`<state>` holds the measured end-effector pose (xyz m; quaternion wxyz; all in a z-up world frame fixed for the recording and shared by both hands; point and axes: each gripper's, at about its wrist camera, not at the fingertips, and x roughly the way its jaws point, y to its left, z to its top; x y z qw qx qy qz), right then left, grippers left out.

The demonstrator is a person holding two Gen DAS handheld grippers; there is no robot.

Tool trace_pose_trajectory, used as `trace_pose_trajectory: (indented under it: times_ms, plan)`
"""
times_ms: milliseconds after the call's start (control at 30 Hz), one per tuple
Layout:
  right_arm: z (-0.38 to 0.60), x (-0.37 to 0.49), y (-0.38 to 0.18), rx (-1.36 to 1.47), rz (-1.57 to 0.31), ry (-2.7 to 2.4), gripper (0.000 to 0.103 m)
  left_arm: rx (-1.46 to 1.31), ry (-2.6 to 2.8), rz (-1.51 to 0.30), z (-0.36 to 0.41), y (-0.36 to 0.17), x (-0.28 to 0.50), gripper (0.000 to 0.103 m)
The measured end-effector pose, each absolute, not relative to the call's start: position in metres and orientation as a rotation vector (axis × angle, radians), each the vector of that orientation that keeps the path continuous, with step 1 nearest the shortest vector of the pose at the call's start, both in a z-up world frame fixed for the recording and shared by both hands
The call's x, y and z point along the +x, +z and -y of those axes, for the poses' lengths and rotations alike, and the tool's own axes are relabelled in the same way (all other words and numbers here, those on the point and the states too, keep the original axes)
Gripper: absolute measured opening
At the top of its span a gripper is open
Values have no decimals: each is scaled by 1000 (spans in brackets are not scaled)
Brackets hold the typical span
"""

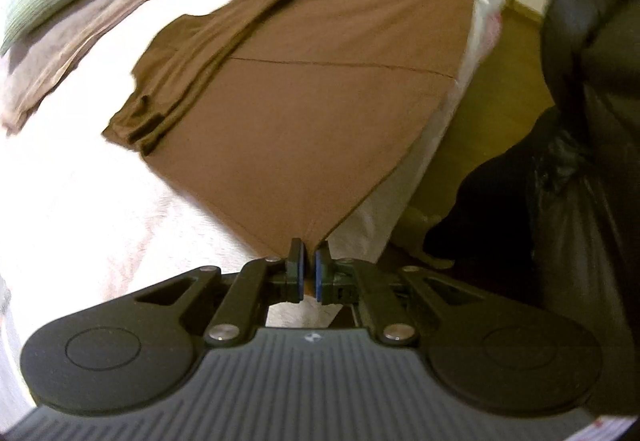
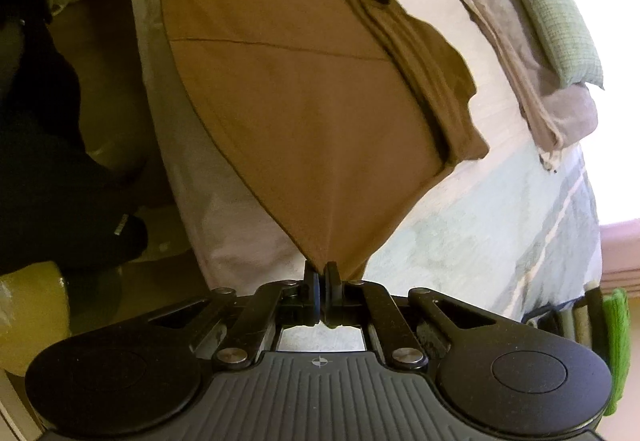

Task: Fold large clothes
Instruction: 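Lift the shirt with both grippers and fold it over onto itself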

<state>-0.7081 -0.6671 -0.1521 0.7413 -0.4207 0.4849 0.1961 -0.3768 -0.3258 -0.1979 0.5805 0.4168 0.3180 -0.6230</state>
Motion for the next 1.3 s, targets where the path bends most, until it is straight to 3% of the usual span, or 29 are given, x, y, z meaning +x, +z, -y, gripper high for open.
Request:
trace_pose_trajectory:
  times_ms: [333,633,1300]
  plan:
    - [755,-526,-102,-911,-953,445,0,711,-1251,-811,458,-146,-200,2]
    - [842,-322,-174,-737,-1117,572,0,683,-1124,-1005,569,-217,-74,3]
    - [881,-212,-237,-551,-1250,478,0,623,-1130,-1150,646,-306,29,3]
